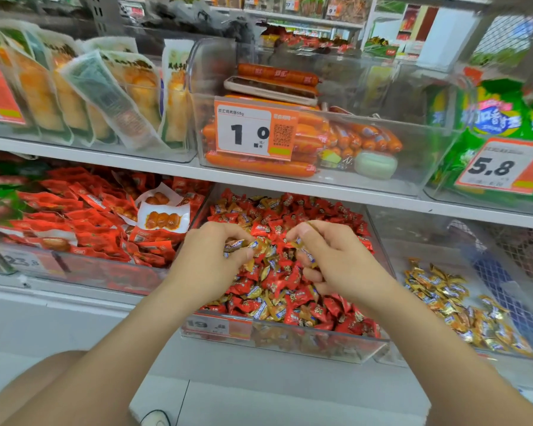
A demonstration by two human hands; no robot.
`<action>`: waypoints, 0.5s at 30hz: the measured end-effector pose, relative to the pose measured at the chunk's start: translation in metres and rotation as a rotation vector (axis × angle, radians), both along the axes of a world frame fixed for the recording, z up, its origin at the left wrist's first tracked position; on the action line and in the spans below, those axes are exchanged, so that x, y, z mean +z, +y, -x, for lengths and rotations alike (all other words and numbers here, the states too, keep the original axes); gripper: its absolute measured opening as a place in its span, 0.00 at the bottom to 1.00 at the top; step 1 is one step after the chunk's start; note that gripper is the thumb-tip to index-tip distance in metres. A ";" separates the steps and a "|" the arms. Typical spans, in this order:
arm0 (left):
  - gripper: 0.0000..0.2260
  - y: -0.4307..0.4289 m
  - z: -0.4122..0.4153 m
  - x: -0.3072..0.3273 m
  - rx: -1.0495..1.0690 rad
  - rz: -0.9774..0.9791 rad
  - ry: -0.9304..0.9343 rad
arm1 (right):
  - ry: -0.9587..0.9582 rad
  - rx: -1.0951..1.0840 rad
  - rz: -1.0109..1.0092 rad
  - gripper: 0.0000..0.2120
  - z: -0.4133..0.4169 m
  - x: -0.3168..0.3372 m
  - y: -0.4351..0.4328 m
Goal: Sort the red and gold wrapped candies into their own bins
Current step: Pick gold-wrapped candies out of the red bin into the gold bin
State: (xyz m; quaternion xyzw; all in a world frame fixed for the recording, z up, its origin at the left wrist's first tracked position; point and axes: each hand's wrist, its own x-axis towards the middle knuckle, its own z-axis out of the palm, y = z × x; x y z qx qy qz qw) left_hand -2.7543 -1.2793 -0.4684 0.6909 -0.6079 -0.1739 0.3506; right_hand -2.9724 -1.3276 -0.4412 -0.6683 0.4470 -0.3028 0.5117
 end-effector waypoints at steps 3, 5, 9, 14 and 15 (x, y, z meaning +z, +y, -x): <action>0.04 0.010 0.026 0.011 -0.055 0.006 0.189 | -0.044 -0.095 -0.158 0.19 0.036 0.014 0.003; 0.04 0.018 0.052 0.020 -0.119 -0.019 0.377 | -0.036 -0.176 -0.142 0.20 0.066 0.017 0.000; 0.04 0.020 0.118 0.037 -0.287 -0.095 0.568 | -0.083 -0.439 0.023 0.19 0.140 0.010 -0.011; 0.03 -0.006 0.217 0.029 -0.433 -0.003 0.132 | 0.057 -0.675 0.045 0.15 0.217 -0.030 -0.032; 0.04 -0.015 0.236 0.024 -0.430 0.031 0.051 | 0.114 -0.700 0.040 0.15 0.229 -0.038 -0.037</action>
